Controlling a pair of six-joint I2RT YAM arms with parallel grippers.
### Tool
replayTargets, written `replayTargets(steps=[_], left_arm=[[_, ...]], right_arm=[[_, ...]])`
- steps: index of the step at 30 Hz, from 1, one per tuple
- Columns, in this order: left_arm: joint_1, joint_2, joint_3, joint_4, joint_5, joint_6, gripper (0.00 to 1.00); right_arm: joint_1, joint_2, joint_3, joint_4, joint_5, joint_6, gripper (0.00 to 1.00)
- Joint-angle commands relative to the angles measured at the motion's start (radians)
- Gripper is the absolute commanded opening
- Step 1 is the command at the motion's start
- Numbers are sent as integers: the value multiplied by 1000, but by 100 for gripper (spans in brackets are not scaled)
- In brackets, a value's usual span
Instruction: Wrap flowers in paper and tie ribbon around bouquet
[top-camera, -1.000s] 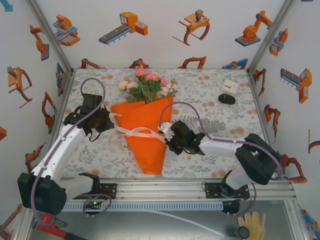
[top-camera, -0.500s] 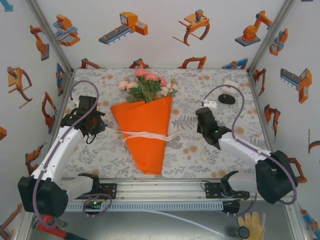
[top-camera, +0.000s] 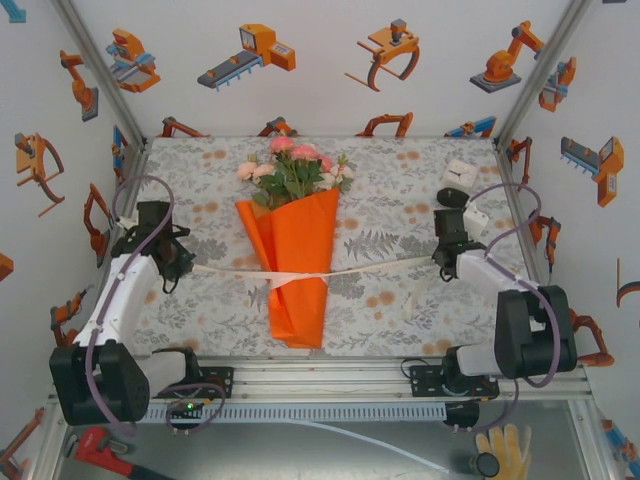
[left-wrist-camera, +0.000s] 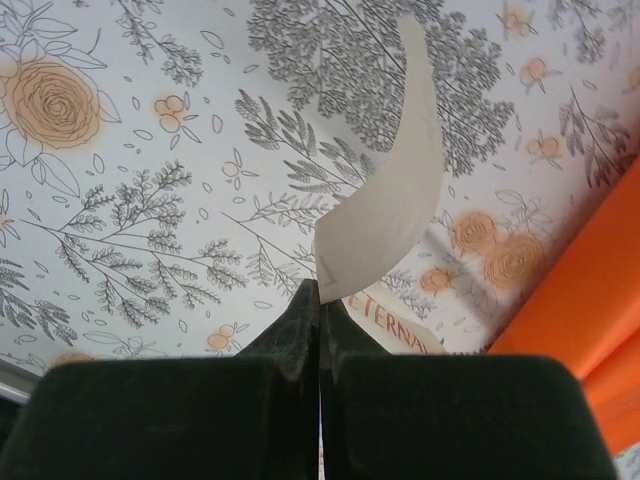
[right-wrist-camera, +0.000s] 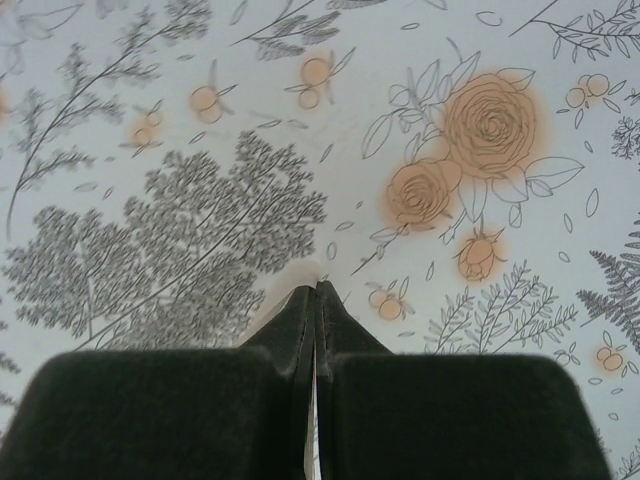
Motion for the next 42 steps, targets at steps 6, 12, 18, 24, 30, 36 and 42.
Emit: replayTargets(steps=[6,12,18,24,30,36,42], left_arm=[[103,63,-54,69,-6,-76,0],[246,43,-121,131,59,-96,0],[285,104,-131,197,165,-101,0],[274,101,-108,245,262,-89,40],[254,-63,-36,157,258,-27,73],[-139,-127,79,188,517,508,72],[-412,-68,44,48,501,1103,64]], right_arm=[[-73,93,103,31,-89,71,0],[-244,82,117,-3,-88,176,0],[-333,33,118,15,-110,170,0],[-319,93,214,-44,-510,-20,35],[-257,-194,76,148,-592,-66,56],[129,-233,142,67,-634,-655,54],[424,-110,126,-83,-885,-1190,52]])
